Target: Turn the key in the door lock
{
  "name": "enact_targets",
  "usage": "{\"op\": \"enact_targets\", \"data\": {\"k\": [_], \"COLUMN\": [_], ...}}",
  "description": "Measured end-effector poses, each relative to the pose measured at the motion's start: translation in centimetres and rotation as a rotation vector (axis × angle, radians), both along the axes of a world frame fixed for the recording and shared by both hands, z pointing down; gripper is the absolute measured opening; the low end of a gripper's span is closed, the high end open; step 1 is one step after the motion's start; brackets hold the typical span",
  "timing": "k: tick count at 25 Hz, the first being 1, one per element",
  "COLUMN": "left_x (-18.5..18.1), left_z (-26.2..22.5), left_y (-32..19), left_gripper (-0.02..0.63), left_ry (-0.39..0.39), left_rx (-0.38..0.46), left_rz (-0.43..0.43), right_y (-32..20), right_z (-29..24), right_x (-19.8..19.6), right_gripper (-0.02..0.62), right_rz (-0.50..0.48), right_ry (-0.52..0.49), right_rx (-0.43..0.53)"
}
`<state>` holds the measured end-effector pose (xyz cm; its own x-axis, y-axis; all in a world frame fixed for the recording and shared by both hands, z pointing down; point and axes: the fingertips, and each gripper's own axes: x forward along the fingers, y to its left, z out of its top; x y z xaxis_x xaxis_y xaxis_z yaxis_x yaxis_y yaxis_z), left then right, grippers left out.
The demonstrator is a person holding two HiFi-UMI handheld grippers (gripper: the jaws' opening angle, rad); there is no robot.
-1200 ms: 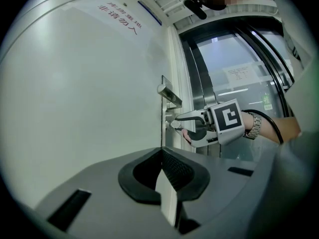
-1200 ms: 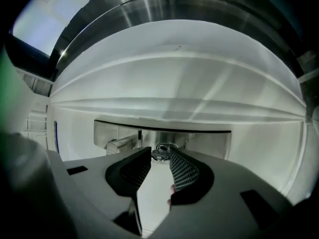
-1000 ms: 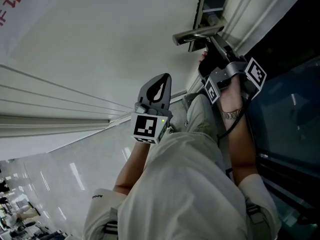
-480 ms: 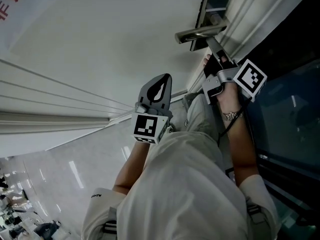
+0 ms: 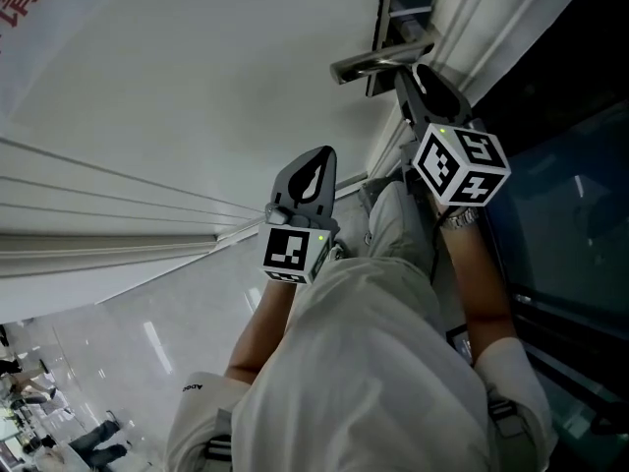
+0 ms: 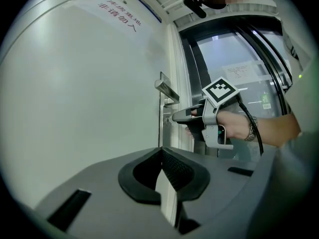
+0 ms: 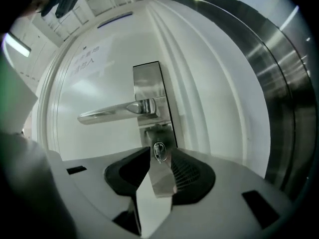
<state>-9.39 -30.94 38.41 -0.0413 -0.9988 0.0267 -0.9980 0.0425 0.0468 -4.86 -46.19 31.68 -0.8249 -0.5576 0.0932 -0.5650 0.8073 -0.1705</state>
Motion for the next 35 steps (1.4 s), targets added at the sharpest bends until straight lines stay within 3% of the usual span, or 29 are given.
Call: {"op": "enact_targets", "data": {"k": [5,10,13,23,27,31,35], "left_x": [-0.5,-0.5,-0.6,-0.6,-0.6,-0.7,-0.7], "left_z": [0.3,0.0,0.0,-0.1,0.0,0.1,0.1], "left_y": [0.1,-0.1,-0.1,-0.3,-0.2,-0.1,0.0], "left_gripper": [0.008,0.008,0.009,0.009,0.009,0.009,0.008], "left_ry": [0.004,0.01,0.009,0.009,0.011,0.013,0.013], "left_rx": [-0.006,0.005,0.004,0.004,0.002,0.003,0.003], "left_rz": [-0.012,-0.014,-0.018,-0.018,-0.02,-0.024,-0.024], "right_y": [-0.4,-0.6,-0.7,-1.1,-1.2,-1.3,-1.2], "right_z": [-0.1,-0.2,-0.1,0.4,0.5,0.5,0.5], "right_x": [-0.5,-0.7,-0.6,-0.1,0.0,0.0,-0.1], "right_gripper": [0.122,0.016,0.012,0.009,0.01,0.011,0.011], "right_rz": [-0.032,-0.038,-0.026,0.006,0.003,-0.008,-0.022], "right_ry": [-0.03,-0.083,-0.127,-0.427,-0.502,-0.539,-0.5], "right_rx": [-0.058,-0.14,-0.193,-0.586,-0.687,-0.739,-0.679]}}
